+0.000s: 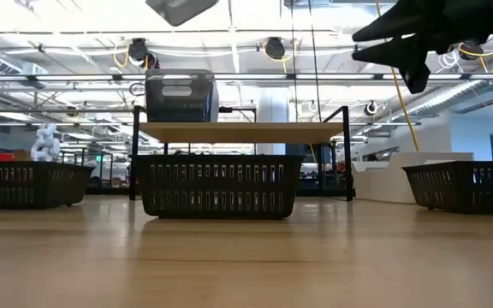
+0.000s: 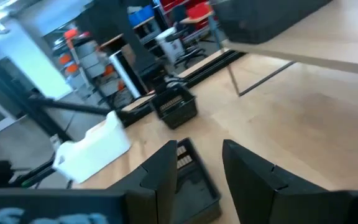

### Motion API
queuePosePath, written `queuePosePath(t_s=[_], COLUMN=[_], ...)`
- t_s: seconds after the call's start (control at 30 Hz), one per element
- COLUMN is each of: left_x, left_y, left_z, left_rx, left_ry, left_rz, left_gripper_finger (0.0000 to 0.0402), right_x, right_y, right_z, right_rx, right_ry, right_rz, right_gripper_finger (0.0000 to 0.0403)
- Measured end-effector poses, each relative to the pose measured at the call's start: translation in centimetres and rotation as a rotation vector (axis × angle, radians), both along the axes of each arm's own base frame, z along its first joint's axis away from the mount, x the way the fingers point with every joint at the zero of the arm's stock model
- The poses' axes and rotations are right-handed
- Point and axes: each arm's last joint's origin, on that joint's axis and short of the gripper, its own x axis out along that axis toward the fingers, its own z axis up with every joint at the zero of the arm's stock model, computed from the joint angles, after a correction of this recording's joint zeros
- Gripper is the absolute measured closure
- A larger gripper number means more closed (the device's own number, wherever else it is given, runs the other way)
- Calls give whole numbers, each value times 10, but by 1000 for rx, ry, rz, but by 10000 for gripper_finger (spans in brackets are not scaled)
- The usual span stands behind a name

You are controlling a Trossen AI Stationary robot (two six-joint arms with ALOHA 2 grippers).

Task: Stack baskets on shelf by color
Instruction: Stack the light black bin on the stacked light black bins on the shelf

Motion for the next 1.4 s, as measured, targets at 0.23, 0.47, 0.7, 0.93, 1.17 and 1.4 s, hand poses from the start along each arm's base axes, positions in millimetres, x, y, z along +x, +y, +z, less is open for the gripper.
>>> queuePosePath(t_s=[0.23,0.47,0.7,0.93,1.17,1.4], left_x=[-5,27,33,39,40,49], left_y=[65,119,145,146,145,142], left_z=[-14,-50,-77,-78,-78,-86], left_rx=[328,309,220,192,177,247], left_ry=[219,429,612,568,546,591], left_rz=[181,125,116,81,22,-63], left_gripper_finger=[399,399,399,399,399,394], right_x=[3,4,5,5,6,6], right_y=[-15,-25,-28,-31,-32,-31], right_z=[0,1,0,-3,-3,-3], right_rx=[67,79,51,21,26,41], right_ry=[-27,-40,-17,22,23,23], right_rz=[-144,-214,-191,-167,-153,-124], right_gripper_finger=[280,280,280,280,280,280])
